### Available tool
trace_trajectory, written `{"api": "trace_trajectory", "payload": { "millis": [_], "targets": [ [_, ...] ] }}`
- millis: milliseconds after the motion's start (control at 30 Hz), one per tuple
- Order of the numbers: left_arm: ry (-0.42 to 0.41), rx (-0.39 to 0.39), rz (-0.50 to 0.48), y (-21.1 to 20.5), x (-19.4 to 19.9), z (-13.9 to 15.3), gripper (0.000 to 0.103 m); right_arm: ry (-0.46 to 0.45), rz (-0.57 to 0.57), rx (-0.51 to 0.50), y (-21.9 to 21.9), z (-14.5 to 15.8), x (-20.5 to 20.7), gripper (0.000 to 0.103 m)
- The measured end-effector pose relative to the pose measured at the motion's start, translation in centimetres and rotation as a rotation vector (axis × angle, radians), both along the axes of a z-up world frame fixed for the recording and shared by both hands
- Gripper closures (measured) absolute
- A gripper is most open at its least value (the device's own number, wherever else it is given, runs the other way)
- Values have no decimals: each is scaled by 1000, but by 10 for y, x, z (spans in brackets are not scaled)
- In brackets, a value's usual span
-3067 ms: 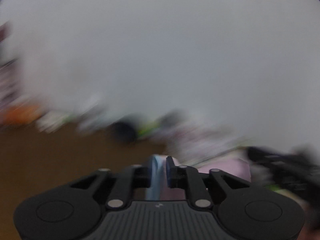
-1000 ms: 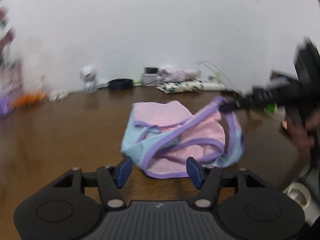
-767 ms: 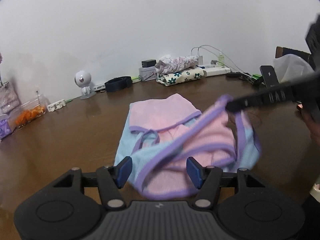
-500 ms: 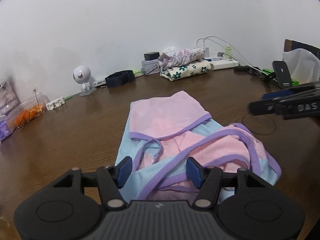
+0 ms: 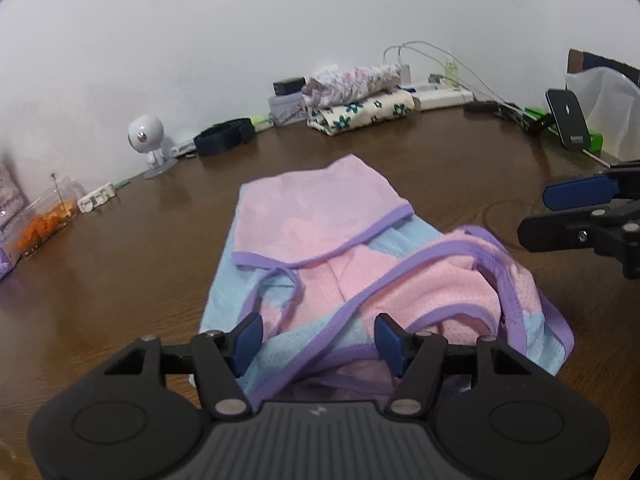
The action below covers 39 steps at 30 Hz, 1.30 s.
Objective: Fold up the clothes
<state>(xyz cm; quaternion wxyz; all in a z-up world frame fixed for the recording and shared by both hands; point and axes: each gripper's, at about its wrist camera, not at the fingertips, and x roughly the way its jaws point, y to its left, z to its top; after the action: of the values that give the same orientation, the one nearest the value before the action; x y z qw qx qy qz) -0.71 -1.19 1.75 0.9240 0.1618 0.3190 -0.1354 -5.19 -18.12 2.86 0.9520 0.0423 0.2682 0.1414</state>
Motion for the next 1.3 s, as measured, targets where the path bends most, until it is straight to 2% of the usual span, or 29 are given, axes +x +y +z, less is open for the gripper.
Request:
{"api": "trace_trajectory", "payload": {
  "millis": [67,100,133,167,200,300,433,500,633,733,833,967,1100,1200,1300],
  "targets": [
    [-9,-16,15,0,1,-1,45,2,20,-5,4,-2,-1,39],
    [-4,-27,22,1,1,-1,49,1,30,-9,6,-3,-1,39],
    [-4,-36,29,2,2,-1,67,1,37,-13,7,-3,-1,39],
    [-8,-47,40,3,2,-1,92,2,39,-16,8,-4,-1,39],
    [-14,-56,57,4,2,0,100,4,40,-19,8,-4,-1,39],
    [-59,-81,120,10,-3,4,100,6,56,-18,9,-5,-4,39],
    [-64,-152,170,24,-7,11,101,2,114,-24,19,-5,-8,39],
    [-68,-147,183,29,-9,12,101,4,144,-51,30,-5,-9,39],
    [-105,-134,213,33,-20,22,101,36,104,-89,46,-9,-2,43],
    [-177,-118,222,33,-32,33,101,-20,69,-114,52,-2,-7,42],
    [-216,-133,208,33,-39,46,101,-106,67,-209,72,5,-22,38],
    [-293,-149,172,29,-56,69,101,-150,65,-356,105,0,-30,41],
    [-375,-133,147,21,-79,89,101,-146,21,-483,121,-15,-28,62],
    [-394,-127,149,19,-90,97,101,-194,-21,-535,120,-11,-40,65],
    [-401,-119,172,20,-99,102,101,-282,-93,-584,114,3,-59,65]
  ]
}}
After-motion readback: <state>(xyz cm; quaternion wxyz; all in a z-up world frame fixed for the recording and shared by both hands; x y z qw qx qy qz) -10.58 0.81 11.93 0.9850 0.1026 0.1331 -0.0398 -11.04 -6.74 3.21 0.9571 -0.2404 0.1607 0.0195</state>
